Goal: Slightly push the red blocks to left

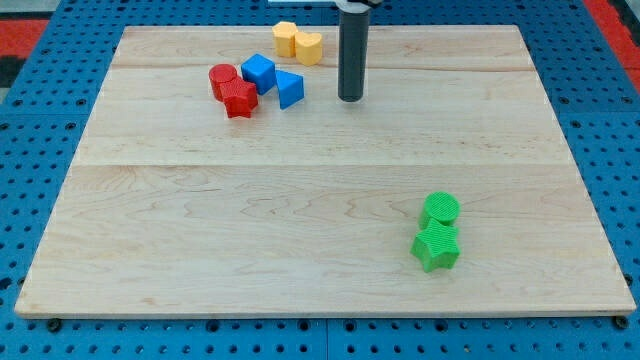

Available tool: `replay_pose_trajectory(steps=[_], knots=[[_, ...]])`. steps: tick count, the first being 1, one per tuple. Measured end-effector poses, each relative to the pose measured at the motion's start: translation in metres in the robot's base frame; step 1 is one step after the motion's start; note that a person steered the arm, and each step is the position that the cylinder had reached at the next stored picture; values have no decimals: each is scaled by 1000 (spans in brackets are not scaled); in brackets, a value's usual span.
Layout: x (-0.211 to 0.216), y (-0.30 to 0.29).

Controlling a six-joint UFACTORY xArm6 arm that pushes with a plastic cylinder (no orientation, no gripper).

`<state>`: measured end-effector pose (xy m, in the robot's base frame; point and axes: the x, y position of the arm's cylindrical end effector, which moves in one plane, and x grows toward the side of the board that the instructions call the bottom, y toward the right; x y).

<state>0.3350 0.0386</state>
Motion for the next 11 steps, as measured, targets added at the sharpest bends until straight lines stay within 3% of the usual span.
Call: replay_pose_trajectory(steps=[2,5,8,9,11], knots=[[47,6],[39,-28],[17,-137],[16,-136],[-32,-118]])
